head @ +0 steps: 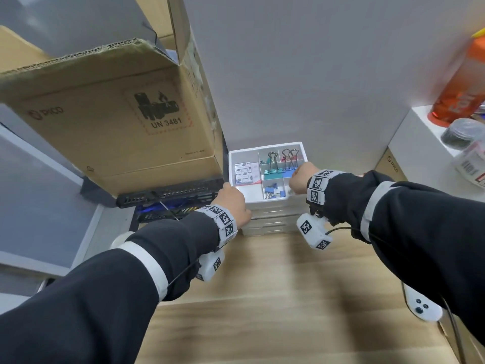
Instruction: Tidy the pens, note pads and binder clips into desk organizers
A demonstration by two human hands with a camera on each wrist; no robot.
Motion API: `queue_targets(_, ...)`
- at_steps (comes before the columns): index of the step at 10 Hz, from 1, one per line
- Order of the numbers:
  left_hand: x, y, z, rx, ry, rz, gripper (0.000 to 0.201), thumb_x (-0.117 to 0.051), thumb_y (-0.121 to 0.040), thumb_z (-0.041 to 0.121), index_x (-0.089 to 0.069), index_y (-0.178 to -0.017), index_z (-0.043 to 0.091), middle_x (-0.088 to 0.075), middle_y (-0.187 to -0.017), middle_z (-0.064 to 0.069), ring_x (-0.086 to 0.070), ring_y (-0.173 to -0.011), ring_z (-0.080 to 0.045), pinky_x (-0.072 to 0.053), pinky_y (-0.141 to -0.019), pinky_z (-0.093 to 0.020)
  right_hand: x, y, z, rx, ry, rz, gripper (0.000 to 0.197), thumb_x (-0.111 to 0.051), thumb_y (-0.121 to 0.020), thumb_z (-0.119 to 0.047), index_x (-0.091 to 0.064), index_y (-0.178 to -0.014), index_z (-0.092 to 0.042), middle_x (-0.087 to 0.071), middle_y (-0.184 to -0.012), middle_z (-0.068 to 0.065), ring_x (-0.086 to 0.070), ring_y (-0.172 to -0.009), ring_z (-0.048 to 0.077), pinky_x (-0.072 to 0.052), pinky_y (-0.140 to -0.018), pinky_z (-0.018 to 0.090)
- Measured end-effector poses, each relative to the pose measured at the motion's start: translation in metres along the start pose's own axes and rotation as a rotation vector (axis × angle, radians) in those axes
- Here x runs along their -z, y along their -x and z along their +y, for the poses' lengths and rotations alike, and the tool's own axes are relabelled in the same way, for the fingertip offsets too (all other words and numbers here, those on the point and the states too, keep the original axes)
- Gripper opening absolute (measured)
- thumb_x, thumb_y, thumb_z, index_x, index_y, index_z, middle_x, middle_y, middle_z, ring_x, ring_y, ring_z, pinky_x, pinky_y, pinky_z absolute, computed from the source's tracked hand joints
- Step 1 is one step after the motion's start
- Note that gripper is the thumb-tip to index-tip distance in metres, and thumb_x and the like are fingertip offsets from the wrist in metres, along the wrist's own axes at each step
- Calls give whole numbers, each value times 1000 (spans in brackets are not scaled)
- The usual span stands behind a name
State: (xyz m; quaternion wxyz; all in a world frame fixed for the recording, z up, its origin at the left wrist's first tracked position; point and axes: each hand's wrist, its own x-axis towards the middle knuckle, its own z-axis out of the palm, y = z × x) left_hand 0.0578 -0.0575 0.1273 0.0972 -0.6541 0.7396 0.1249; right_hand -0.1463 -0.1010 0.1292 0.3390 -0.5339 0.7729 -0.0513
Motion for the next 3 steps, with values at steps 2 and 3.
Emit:
queue_targets(2, 7, 3, 6, 9, -30, 31, 46, -53, -90, 31, -49, -127, 4, -39, -119, -12, -45, -105, -25, -52, -86, -35, 0, 6, -1, 38, -7, 30, 34, -54, -95, -14, -55, -128, -6, -63, -101, 8, -58, -82, 23, -48, -68, 29)
queue_targets(3, 9, 3, 8, -38, 0, 122, 46, -56, -88, 29, -46, -127, 8, -40, -124, -12, -43, -112, -26, -50, -90, -36, 2, 5, 2, 54, -58, 55, 28, -52, -95, -13, -56, -122, -5, -61, -92, 8, -58, -80, 23, -50, -70, 31)
